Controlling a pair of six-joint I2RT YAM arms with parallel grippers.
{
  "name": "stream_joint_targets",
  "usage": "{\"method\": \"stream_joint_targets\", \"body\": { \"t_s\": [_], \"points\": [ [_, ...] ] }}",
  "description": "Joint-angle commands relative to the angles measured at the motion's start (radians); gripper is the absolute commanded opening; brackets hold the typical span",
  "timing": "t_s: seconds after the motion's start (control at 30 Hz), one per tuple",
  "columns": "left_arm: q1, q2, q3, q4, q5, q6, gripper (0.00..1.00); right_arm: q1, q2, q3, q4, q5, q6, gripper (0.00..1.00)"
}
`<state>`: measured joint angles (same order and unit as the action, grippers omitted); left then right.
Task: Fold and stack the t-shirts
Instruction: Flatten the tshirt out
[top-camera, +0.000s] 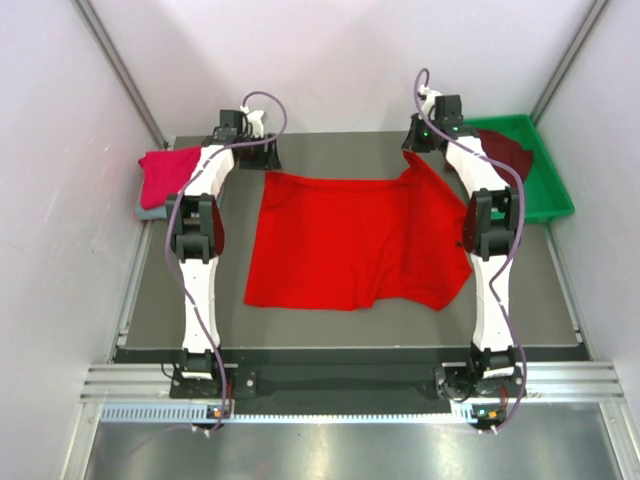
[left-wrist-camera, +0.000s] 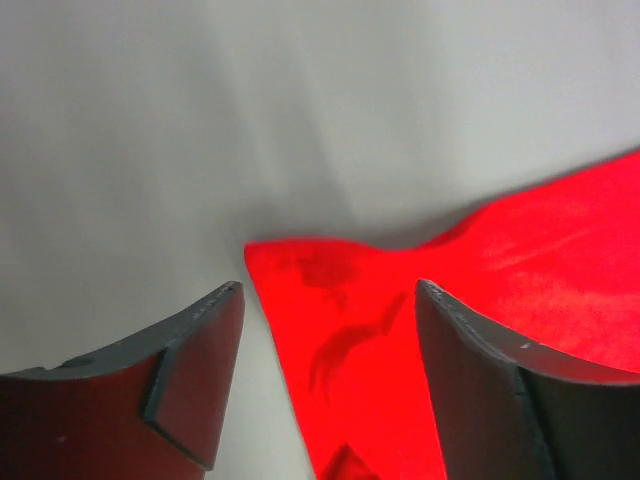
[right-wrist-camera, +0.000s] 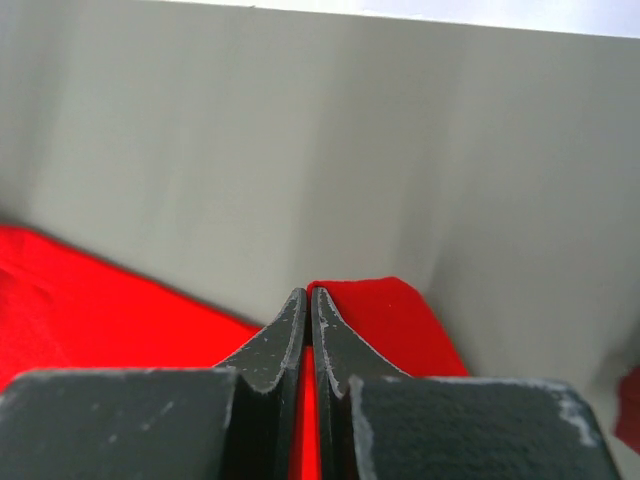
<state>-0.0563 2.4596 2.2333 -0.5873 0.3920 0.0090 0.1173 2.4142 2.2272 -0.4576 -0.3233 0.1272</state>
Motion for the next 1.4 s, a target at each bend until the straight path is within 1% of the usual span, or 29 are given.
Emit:
{"method": "stream_joint_targets", "body": {
  "t_s": [0.0,0.1,0.13,0.17,0.2,0.27,0.3,0.57,0.73,0.9,0.97,1.1,1.17,1.27,1.3,1.37],
  "points": [
    [-0.005,-0.120,-0.038,-0.023,-0.015,-0.037,0.76,-0.008,-0.075,0.023,0.040,-0.020,0.014,0.00],
    [0.007,-0.111,-0.055,-0.080,0.007,-0.046,0.76,-0.005,-0.073,0.020,0.045,-0.036,0.023,0.00],
    [0.012,-0.102,-0.049,-0.100,0.049,-0.064,0.73,-0.005,-0.069,0.022,0.046,-0.030,0.023,0.00],
    [0.018,-0.097,-0.054,-0.111,0.074,-0.072,0.69,0.001,-0.069,0.022,0.046,-0.026,0.020,0.00],
    [0.022,-0.097,-0.061,-0.109,0.094,-0.078,0.68,0.001,-0.069,0.023,0.046,-0.025,0.015,0.00],
    [0.023,-0.099,-0.080,-0.106,0.094,-0.086,0.68,0.007,-0.070,0.026,0.048,-0.026,0.015,0.00],
    [0.024,-0.091,-0.080,-0.109,0.097,-0.084,0.66,0.008,-0.072,0.026,0.050,-0.025,0.015,0.00],
    [0.039,-0.030,-0.052,-0.101,0.117,-0.099,0.64,0.022,-0.089,0.025,0.046,-0.008,0.000,0.00],
    [0.046,0.010,-0.015,-0.094,0.119,-0.093,0.57,0.022,-0.093,0.012,0.040,0.007,-0.009,0.00],
    [0.050,0.033,-0.008,-0.083,0.128,-0.092,0.46,0.024,-0.098,0.011,0.039,0.018,-0.017,0.00],
    [0.049,0.038,-0.003,-0.078,0.130,-0.090,0.46,0.025,-0.101,0.009,0.036,0.021,-0.018,0.00],
    [0.049,0.039,0.008,-0.072,0.122,-0.092,0.40,0.024,-0.101,0.000,0.033,0.021,-0.020,0.00],
    [0.049,0.032,0.009,-0.065,0.101,-0.093,0.40,0.027,-0.102,0.000,0.033,0.027,-0.020,0.00],
    [0.055,0.032,0.018,-0.057,0.088,-0.096,0.44,0.027,-0.104,-0.001,0.033,0.027,-0.021,0.00],
    [0.074,0.036,0.026,-0.055,0.082,-0.095,0.45,0.028,-0.102,0.000,0.033,0.032,-0.024,0.00],
    [0.076,0.051,0.034,-0.055,0.079,-0.093,0.45,0.030,-0.101,0.002,0.033,0.032,-0.023,0.00]
  ]
}}
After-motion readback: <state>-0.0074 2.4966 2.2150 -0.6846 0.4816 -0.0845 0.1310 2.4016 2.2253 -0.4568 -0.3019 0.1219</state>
